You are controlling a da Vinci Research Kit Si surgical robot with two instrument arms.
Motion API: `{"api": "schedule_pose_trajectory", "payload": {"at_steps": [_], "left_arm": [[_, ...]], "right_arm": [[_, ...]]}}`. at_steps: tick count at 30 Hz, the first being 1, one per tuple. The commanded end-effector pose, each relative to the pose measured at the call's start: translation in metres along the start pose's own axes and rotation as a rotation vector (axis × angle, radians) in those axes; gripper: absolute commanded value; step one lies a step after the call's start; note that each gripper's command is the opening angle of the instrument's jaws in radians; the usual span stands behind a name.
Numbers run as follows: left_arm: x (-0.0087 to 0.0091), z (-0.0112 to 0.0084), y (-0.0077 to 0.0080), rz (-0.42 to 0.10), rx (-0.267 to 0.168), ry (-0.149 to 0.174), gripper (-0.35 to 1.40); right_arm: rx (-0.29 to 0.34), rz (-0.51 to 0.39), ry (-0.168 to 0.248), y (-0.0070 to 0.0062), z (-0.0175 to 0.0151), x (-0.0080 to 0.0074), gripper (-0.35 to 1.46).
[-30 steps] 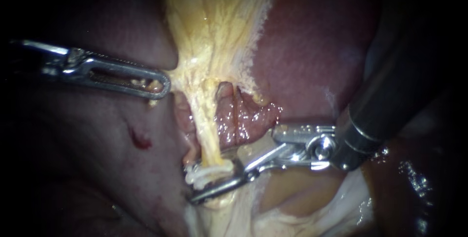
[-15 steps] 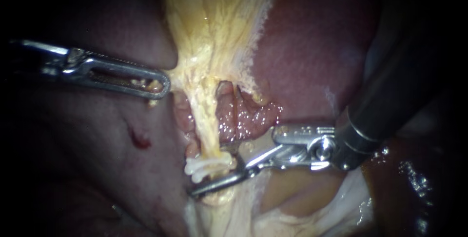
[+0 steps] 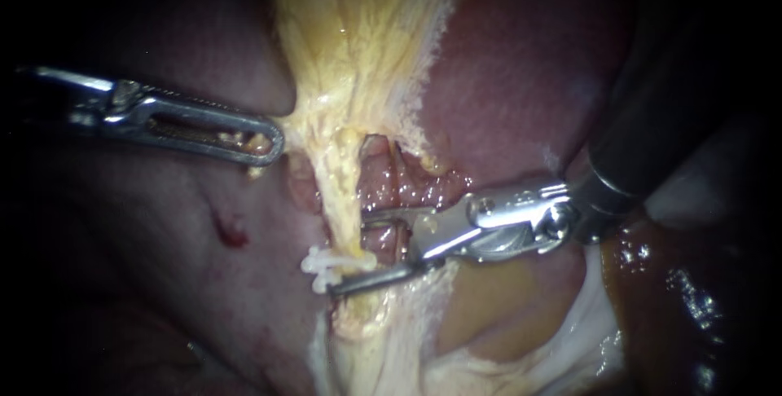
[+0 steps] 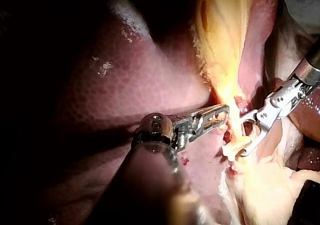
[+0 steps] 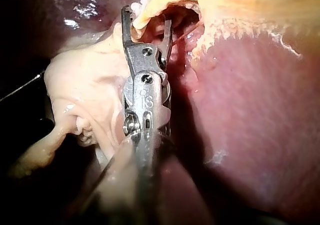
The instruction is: Going back second clip left tube
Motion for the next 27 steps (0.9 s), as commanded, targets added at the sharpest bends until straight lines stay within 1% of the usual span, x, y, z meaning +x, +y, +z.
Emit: {"api": "schedule_pose_trajectory", "payload": {"at_steps": [1, 13, 17, 22, 27], "left_arm": [[0.0, 0.0, 0.0, 0.0, 0.001, 0.0, -0.35], [0.0, 0.0001, 0.0, 0.0, 0.0, 0.0, -0.35], [0.0, 0.0001, 0.0, 0.0, 0.0, 0.0, -0.35], [0.0, 0.0001, 0.0, 0.0, 0.0, -0.001, -0.35], [-0.0001, 0.0003, -0.0001, 0.0, -0.001, -0.001, -0.35]], "right_arm": [[0.001, -0.007, 0.0, -0.0002, -0.0006, 0.0002, 0.5], [-0.035, -0.099, -0.011, -0.002, -0.0085, 0.0029, 0.5], [-0.053, -0.121, -0.003, -0.0022, -0.0109, 0.0039, 0.5], [-0.067, -0.138, 0.021, -0.0021, -0.0136, 0.0052, 0.5], [-0.07, -0.149, 0.032, -0.002, -0.0147, 0.0058, 0.5]]}}
